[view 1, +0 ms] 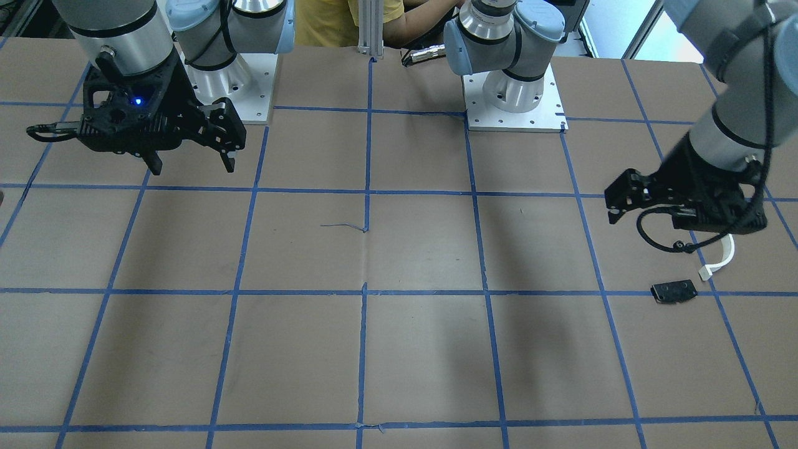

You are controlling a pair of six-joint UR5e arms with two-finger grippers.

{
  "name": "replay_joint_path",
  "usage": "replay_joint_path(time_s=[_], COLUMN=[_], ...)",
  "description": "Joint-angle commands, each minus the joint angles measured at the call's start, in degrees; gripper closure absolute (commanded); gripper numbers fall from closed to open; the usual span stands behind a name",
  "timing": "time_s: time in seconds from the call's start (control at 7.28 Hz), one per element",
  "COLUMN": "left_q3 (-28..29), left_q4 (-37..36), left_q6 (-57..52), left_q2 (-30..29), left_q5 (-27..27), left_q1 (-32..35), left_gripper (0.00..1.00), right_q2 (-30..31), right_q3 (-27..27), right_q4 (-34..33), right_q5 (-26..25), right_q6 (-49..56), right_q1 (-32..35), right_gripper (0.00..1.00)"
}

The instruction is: Place bearing gear from tray to pile

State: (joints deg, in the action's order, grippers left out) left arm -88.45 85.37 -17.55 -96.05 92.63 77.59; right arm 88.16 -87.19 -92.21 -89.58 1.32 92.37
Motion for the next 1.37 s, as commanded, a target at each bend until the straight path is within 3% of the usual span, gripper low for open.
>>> replay_joint_path(time_s=[0.0, 0.41, 1.24], left_q3=[-1.63, -6.64, -6.65], left_q4=[1.37, 1.64, 3.93], left_q6=[10.3, 12.36, 12.28], left_q2=[4.89, 8.67, 9.13], left_q5=[-1.31, -3.33, -2.97], left_q1=[8.33, 10.39, 9.6], left_gripper=[0.0, 0.0, 0.0], right_q2=[0.0, -0.53, -3.51], right_q3=[0.0, 0.96, 4.21], right_q4=[-0.08, -2.8, -3.16], right_q5=[0.11, 0.19, -0.07], right_q6=[0.0, 6.14, 3.96], right_q1=[0.0, -2.79, -2.72], right_gripper=[0.0, 0.0, 0.0])
